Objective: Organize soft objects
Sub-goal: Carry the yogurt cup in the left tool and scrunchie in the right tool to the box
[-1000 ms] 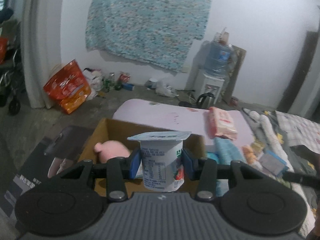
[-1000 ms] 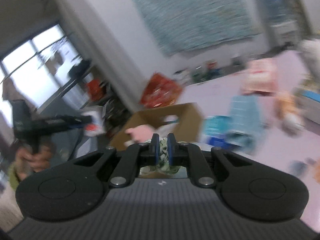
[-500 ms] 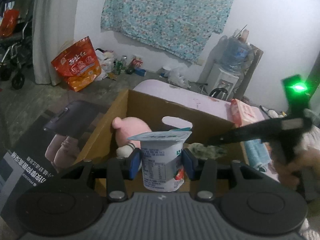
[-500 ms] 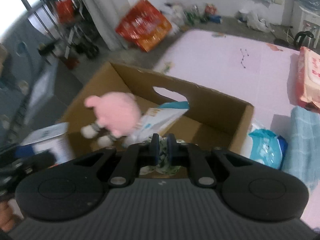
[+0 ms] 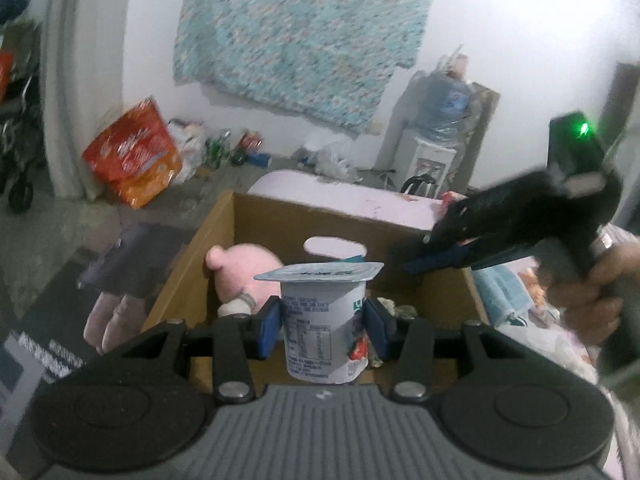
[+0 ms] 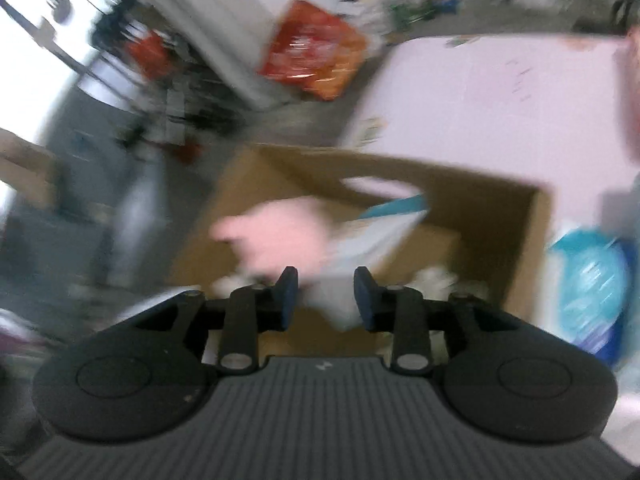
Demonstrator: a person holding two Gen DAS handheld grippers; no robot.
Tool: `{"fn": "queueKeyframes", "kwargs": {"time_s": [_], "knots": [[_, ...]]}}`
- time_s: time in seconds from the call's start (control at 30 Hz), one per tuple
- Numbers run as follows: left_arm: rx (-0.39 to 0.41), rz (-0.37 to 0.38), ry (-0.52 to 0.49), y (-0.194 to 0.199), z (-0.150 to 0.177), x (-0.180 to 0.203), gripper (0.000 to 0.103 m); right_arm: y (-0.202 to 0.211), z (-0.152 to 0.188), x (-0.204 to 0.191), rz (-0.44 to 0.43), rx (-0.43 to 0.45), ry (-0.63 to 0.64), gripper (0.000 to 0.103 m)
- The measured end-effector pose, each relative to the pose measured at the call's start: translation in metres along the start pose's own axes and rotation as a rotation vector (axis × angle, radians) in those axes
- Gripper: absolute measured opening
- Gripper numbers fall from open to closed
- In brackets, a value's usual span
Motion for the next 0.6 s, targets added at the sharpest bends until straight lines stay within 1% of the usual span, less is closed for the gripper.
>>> {"fn": "queueKeyframes", "kwargs": {"time_s": [0.03,0.07,0.1,0.17,0.2,0.33,0.37,0.4,0.47,0.5,0.53,0.6], "knots": [[0.015,0.006,-0.020,0.005,0.001,0.004,0.046,0.010,0.003,-0.006,-0.075,-0.006,-0.024,0.039],[0.033,0.016,-0.045,0.010,0.003,0.009,0.046,0.018,0.006,-0.012,-0.120,-0.006,-0.036,0.051],[0.046,0.024,-0.067,0.014,0.004,0.014,0.046,0.027,0.010,-0.018,-0.164,-0.005,-0.043,0.060],[0.069,0.044,-0.115,0.022,0.007,0.026,0.046,0.037,0.015,-0.028,-0.222,-0.011,-0.058,0.066],[0.078,0.056,-0.135,0.025,0.010,0.031,0.046,0.039,0.018,-0.031,-0.242,-0.021,-0.066,0.067],[0.098,0.102,-0.188,0.030,0.014,0.050,0.046,0.030,0.029,-0.035,-0.264,-0.105,-0.133,0.067],[0.095,0.110,-0.194,0.030,0.016,0.055,0.046,0.026,0.032,-0.034,-0.262,-0.124,-0.146,0.065],[0.089,0.114,-0.197,0.028,0.016,0.058,0.047,0.023,0.035,-0.034,-0.262,-0.133,-0.146,0.058],[0.080,0.105,-0.209,0.023,0.018,0.061,0.047,0.022,0.037,-0.034,-0.256,-0.130,-0.134,0.053],[0.073,0.101,-0.216,0.021,0.019,0.061,0.047,0.021,0.040,-0.034,-0.245,-0.124,-0.118,0.046],[0.057,0.102,-0.219,0.017,0.019,0.061,0.047,0.021,0.039,-0.033,-0.230,-0.115,-0.100,0.041],[0.009,0.111,-0.215,0.005,0.021,0.059,0.047,0.023,0.038,-0.028,-0.203,-0.102,-0.095,0.024]]}}
Point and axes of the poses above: each gripper's, at about its wrist camera, not at the fingertips, and y roughly against the way its jaws point, x to its right, z to its underside, the point moved 2 cm from there along -y, roughly the way its jaws point, and after that the axes turned 9 degrees about -z, right-handed, at the moved point
